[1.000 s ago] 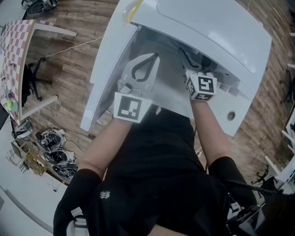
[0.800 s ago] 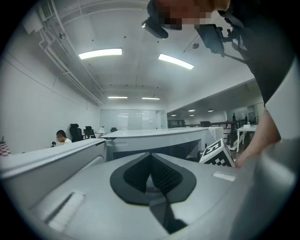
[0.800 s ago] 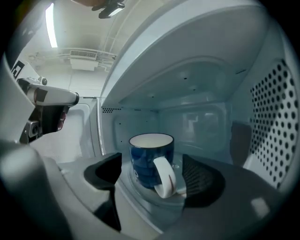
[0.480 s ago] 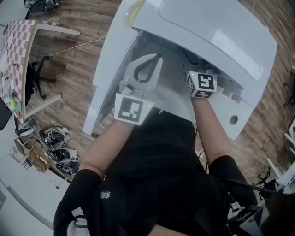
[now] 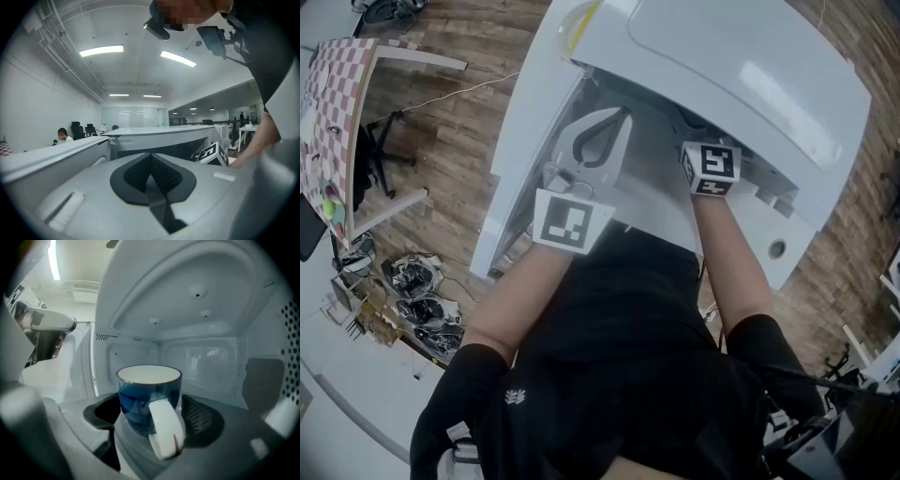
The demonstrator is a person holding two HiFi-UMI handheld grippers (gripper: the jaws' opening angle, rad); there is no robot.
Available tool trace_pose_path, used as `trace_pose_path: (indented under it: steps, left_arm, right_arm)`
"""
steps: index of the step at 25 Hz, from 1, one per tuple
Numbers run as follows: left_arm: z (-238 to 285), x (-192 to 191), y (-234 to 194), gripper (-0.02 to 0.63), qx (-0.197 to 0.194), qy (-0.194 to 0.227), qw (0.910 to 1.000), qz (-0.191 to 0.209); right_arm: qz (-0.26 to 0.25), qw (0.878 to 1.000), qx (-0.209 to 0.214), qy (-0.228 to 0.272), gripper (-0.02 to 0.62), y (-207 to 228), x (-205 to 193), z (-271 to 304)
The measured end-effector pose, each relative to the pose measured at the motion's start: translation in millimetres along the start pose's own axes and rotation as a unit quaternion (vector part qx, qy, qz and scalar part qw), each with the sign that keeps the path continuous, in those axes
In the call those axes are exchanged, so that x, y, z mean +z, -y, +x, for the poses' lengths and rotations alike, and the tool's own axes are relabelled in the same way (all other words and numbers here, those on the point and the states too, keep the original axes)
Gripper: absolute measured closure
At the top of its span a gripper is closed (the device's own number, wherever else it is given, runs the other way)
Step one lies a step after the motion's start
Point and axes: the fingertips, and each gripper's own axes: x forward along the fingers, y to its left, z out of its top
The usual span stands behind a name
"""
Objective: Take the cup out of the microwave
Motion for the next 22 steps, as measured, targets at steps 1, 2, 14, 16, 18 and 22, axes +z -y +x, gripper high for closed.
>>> trace_pose_path:
  steps: [1,2,14,16,18,22]
  left_arm:
    - [0,-1,-1,0.600,0.002,-0.002,1.0000,-0.002]
    - [0,-2,-1,0.600,0.004,-0.002,1.0000,-0.002]
    - [-12,6,-2,0.600,0.023,-0.003,0.9997,-0.005]
    - [-15,8,-1,0.600,0.027,-0.004,0.9996,-0.006]
    - [-18,12,-1,0.600,0.030,-0.002,0.9995,-0.006]
    - [-24,20,-1,0.600,0.038,0.000,0.9993,-0.006]
  right_arm:
    - [-0.007,1.000,0.003,-0.006,0.191,-1,-2,1]
    - [-0.011,1.000,0.006,-0.010,0.210,-1,-2,1]
    - [-0.003,1.000,0.023,-0.011,0.223,-1,0,-12]
    - [-0.005,1.000,0.026,-0.009,0.222,-2,3,-16]
    - [-0.006,1.000,0.030,-0.008,0.223,-3,6,-20]
    - [-0.008,0.999,0.040,-0.007,0.224,-9,12,-29]
